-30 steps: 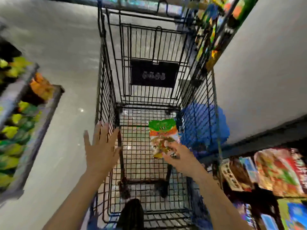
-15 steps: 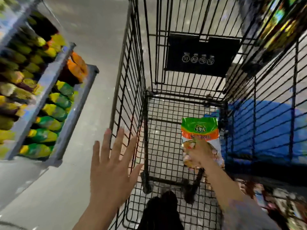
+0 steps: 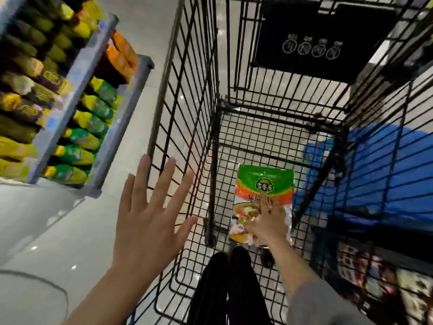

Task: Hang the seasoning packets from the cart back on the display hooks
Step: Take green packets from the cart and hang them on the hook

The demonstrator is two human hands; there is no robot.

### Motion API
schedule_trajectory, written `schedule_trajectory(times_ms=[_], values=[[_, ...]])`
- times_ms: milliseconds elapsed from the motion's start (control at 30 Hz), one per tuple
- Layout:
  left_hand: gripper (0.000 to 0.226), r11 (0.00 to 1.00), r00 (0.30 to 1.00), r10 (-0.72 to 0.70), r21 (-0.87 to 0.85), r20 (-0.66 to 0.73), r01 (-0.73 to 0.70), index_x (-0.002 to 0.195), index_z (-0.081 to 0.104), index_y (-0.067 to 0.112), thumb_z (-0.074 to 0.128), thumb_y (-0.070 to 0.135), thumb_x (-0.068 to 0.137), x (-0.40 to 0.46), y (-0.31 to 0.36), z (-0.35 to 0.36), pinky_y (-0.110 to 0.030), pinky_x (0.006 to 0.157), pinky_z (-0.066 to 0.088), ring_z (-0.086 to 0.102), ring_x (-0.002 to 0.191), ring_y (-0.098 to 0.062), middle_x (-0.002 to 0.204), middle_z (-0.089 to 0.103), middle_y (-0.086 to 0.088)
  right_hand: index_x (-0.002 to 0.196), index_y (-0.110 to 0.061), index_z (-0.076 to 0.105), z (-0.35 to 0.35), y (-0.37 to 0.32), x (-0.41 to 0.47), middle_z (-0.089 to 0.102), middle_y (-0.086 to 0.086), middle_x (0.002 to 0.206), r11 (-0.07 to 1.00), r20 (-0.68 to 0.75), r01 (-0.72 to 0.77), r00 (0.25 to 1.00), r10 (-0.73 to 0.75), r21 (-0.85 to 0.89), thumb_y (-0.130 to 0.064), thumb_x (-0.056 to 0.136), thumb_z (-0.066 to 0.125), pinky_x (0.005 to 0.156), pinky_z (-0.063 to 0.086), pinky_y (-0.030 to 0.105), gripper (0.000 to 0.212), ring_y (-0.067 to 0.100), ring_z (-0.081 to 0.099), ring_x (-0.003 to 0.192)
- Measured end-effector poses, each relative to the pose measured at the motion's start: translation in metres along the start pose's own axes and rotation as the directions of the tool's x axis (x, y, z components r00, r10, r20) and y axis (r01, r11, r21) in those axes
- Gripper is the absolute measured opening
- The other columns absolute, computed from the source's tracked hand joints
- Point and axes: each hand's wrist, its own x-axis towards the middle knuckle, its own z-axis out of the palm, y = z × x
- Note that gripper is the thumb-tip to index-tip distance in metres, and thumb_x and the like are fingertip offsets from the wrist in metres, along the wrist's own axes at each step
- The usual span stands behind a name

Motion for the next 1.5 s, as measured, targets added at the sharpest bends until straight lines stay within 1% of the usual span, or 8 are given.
schedule_trajectory(times_ms=[100,267,533,667,733,1167,1367,1500], values=[[0.071,1.0,1.0,0.007,-0.001,0.008,-0.007,0.138,0.044,0.021,0.064,0.049,0.076,0.001,-0.001,0.0,-0.059,0.105,0.028,0.014,0.14,-0.042,0.148,0.036,-0.012,0.146,-0.038,-0.004,0.03,-0.005,-0.005,-0.008,0.006,0.157,1.0,-0.014,0.022,1.0,-0.022,-0.012,-0.05,0.083,0.059,0.108,0.028,0.056,0.09,0.035,0.004,0.143],[0.07,1.0,1.0,0.02,-0.015,0.006,-0.02,0.137,0.047,0.02,0.066,0.049,0.075,0.001,-0.002,0.0,-0.061,0.102,0.031,0.014,0.14,-0.044,0.146,0.039,-0.012,0.139,-0.025,0.031,0.008,0.005,0.014,0.033,0.013,0.143,0.958,-0.343,-0.041,0.928,0.142,0.285,-0.048,0.075,0.069,0.101,0.036,0.054,0.078,0.035,0.033,0.131],[0.066,0.999,1.0,0.02,-0.035,0.004,-0.02,0.134,0.051,0.019,0.066,0.047,0.076,0.001,-0.001,0.0,-0.061,0.098,0.035,0.015,0.139,-0.045,0.143,0.043,-0.012,0.143,-0.024,0.026,-0.023,0.017,0.052,0.056,-0.003,0.114,0.8,-0.203,-0.024,0.963,0.18,0.6,-0.014,0.084,0.065,0.08,0.043,0.03,0.071,0.02,0.056,0.102],[0.064,0.999,1.0,0.018,-0.042,0.006,-0.018,0.132,0.053,0.019,0.066,0.047,0.076,0.002,-0.002,0.0,-0.06,0.096,0.036,0.015,0.14,-0.044,0.141,0.046,-0.012,0.103,-0.016,0.058,-0.02,0.014,0.06,0.066,0.01,0.105,0.732,-0.137,-0.122,0.949,0.284,0.67,-0.014,0.087,0.059,0.074,0.047,0.033,0.016,0.027,0.06,0.089],[0.064,0.999,1.0,0.026,-0.038,0.004,-0.026,0.131,0.053,0.019,0.066,0.047,0.075,0.002,-0.002,0.0,-0.06,0.099,0.035,0.014,0.14,-0.044,0.14,0.047,-0.012,0.088,-0.013,0.065,-0.021,0.013,0.056,0.068,0.014,0.098,0.707,-0.115,-0.114,0.956,0.269,0.698,-0.011,0.088,0.056,0.07,0.044,0.03,0.009,0.023,0.058,0.082],[0.058,0.96,0.993,0.071,-0.263,-0.096,-0.094,0.129,0.055,0.019,0.063,0.043,0.077,0.0,-0.007,0.003,-0.057,0.1,0.036,0.013,0.14,-0.044,0.134,0.053,-0.013,0.097,-0.012,0.059,-0.018,-0.021,-0.086,0.06,0.0,0.091,0.696,-0.326,0.184,0.942,0.075,0.693,-0.013,0.095,0.049,0.07,0.043,0.024,0.01,0.015,0.056,0.084],[0.058,0.9,0.983,0.162,-0.394,-0.089,-0.184,0.133,0.049,0.025,0.049,0.043,0.078,-0.002,-0.016,-0.005,-0.059,0.104,0.024,0.019,0.138,-0.04,0.138,0.048,-0.01,0.094,-0.024,0.059,-0.032,-0.063,-0.196,0.06,-0.014,0.078,0.735,-0.553,0.288,0.821,0.141,0.614,-0.014,0.094,0.051,0.065,0.049,0.02,0.013,0.006,0.058,0.073],[0.06,0.778,0.954,0.288,-0.56,-0.087,-0.286,0.139,0.032,0.031,0.028,0.061,0.088,-0.013,-0.023,-0.018,-0.058,0.109,0.016,0.029,0.137,-0.029,0.142,0.044,-0.007,0.089,-0.035,0.06,-0.048,-0.082,-0.282,0.063,-0.015,0.071,0.713,-0.742,0.423,0.639,0.202,0.559,-0.025,0.092,0.055,0.062,0.052,0.032,0.011,0.019,0.064,0.072]])
